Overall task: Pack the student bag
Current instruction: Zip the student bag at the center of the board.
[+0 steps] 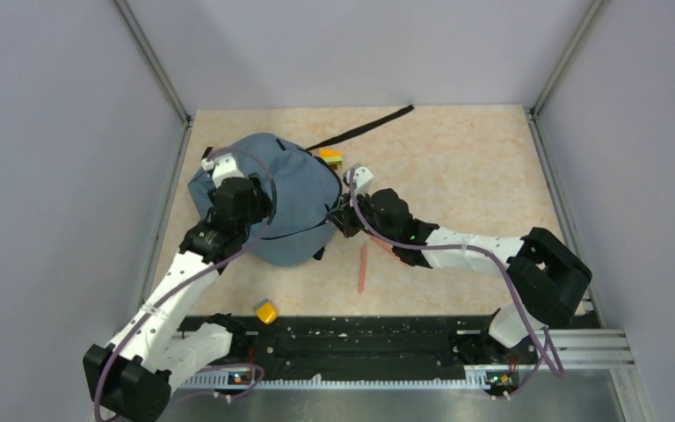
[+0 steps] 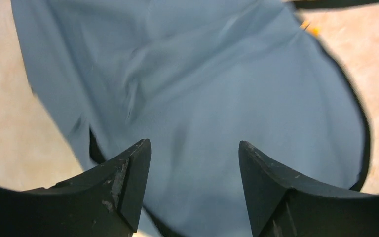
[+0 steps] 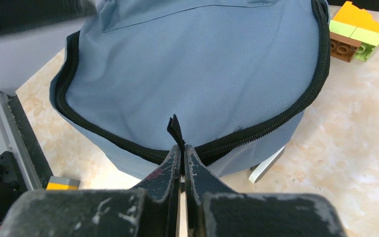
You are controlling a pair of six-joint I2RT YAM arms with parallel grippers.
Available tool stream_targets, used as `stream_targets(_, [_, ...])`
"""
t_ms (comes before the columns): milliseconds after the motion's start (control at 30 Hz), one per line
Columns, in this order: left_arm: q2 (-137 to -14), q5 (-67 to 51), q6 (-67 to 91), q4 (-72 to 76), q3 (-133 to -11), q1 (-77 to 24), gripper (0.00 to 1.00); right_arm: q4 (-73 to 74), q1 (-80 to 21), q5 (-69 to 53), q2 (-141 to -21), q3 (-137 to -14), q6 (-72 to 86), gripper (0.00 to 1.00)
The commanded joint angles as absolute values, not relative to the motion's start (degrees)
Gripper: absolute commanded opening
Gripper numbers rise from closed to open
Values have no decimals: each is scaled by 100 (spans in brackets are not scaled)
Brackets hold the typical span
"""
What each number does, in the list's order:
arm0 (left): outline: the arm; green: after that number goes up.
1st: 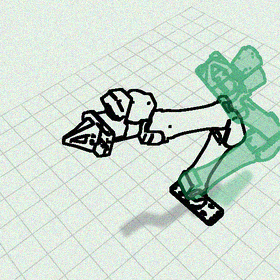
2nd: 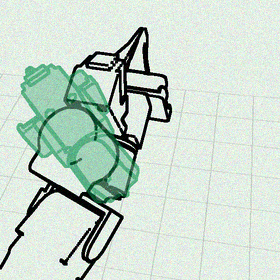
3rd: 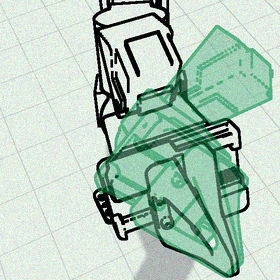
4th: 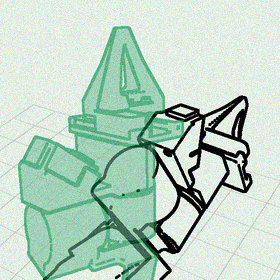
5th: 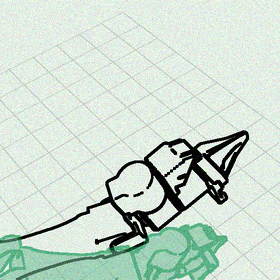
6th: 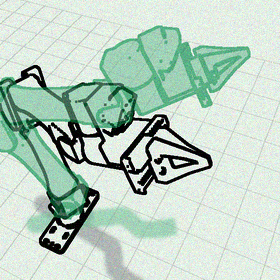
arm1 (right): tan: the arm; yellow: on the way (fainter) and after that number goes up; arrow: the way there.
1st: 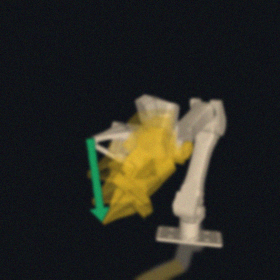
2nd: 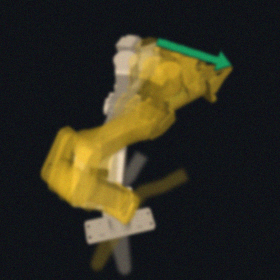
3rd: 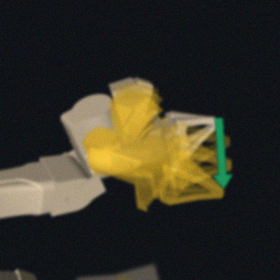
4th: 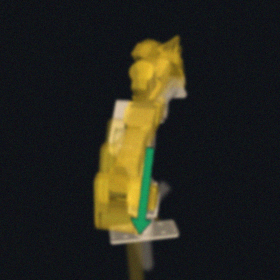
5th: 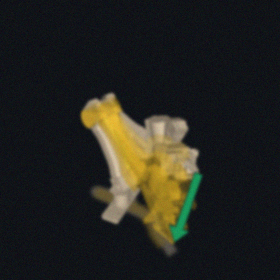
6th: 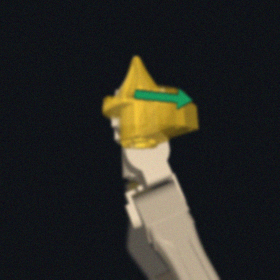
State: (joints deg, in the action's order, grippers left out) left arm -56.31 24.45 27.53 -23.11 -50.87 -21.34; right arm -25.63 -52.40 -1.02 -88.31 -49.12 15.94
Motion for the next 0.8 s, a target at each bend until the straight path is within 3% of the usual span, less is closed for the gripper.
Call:
stream_targets(0, [-5054,2483,3888,-3155,-4511,-2136,72,-2840,-5300,198,-8490,-4914,1435,0])
stream_targets(467, [-4019,1935,4635,-4083,-3887,-2130,73,-2862,-5308,277,-8516,-4896,1342,0])
stream_targets(767, [-4115,1514,4858,-2955,-3171,-2128,72,-2930,-5307,240,-8530,-4872,1337,0])
